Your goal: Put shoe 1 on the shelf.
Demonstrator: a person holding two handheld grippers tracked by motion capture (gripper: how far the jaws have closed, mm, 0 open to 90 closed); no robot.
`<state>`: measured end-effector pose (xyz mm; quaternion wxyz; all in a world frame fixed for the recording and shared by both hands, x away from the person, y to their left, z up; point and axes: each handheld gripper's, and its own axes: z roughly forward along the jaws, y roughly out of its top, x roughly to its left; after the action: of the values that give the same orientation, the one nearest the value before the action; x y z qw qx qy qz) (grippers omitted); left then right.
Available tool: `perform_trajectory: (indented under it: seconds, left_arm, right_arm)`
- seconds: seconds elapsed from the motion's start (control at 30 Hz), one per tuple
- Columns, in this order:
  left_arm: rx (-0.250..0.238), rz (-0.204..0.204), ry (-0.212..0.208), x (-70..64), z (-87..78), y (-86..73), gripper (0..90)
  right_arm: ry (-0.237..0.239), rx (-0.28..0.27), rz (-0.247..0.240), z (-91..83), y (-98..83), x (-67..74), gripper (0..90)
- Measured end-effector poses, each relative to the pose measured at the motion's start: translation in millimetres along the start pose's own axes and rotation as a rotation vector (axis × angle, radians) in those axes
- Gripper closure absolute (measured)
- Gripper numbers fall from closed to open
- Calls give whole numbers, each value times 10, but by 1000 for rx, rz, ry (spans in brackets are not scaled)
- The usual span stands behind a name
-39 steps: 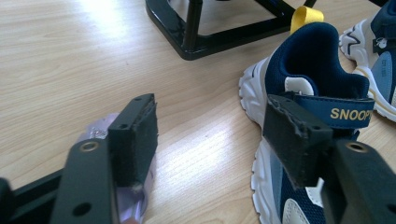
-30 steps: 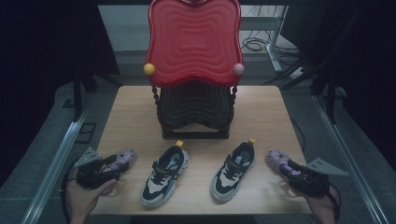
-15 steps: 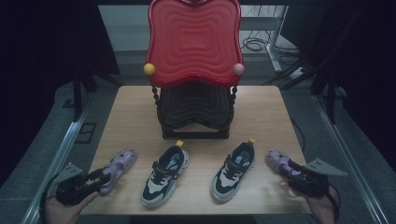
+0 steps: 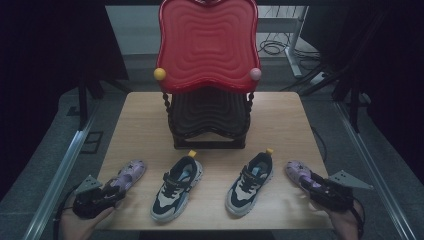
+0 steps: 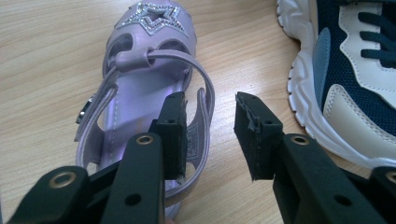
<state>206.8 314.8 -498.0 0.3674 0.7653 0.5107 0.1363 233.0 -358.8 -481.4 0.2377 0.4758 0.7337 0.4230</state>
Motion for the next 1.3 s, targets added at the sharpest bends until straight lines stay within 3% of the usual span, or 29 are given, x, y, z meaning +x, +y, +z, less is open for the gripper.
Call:
perform_trajectory:
  seconds: [0.2, 0.37, 0.57, 0.63, 0.8, 1.1, 1.3]
  left_arm:
    - [20, 4, -5, -2, 47, 9, 711]
    - [62, 23, 26, -16, 110, 12, 804]
    - [50, 15, 32, 8, 83, -2, 850]
    - [54, 19, 32, 1, 89, 1, 852]
    - [54, 14, 28, 14, 85, 5, 854]
    - [51, -1, 19, 28, 87, 5, 854]
    - [52, -3, 14, 31, 86, 5, 854]
  right_arm:
    - [-5, -3, 12, -7, -5, -13, 530]
    - [-3, -1, 9, -8, -3, -9, 531]
    - [6, 7, 0, -51, 7, -26, 557]
    - [17, 37, -30, -98, 22, -28, 558]
    - [31, 67, -34, -165, 5, -61, 578]
    - [9, 157, -67, -154, -82, -83, 579]
    - [17, 189, -53, -112, -127, -117, 599]
